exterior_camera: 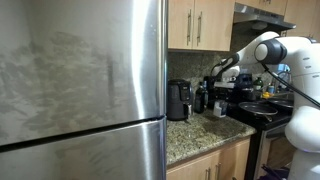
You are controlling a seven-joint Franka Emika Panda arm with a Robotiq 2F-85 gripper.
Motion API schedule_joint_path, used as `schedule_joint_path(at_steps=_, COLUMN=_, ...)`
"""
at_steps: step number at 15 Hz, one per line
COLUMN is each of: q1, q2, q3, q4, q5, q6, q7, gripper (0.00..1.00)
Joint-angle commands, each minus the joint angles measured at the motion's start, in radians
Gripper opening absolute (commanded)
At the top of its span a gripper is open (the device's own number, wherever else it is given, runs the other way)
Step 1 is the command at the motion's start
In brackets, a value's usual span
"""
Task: Place the two bottles between the air fryer and the stove then move the salt shaker to the left
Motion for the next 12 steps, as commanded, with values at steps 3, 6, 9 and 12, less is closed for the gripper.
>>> schedule_joint_path(at_steps=3, q1=0.061, q2=-0.314, q3=0.068, q4=-0.305, q5=0.001, q6=0.012, q7=-0.196, gripper=0.31)
schedule_joint_path(at_steps=6, q1=0.057, q2=-0.271, q3=0.083, q4=-0.252, q5=0.012, q6=-0.005, q7=-0.197, gripper=0.56)
schedule_joint_path(at_steps=9, q1=0.053, q2=-0.336, q3=0.09, q4=-0.296, q5=0.03, q6=-0.005, q7=-0.254, gripper=0.31)
schedule_joint_path(at_steps=12, q1=0.1, q2=-0.379, q3=0.142, q4=-0.366, q5=0.074, q6=-0.011, q7=-0.358, gripper=0.31)
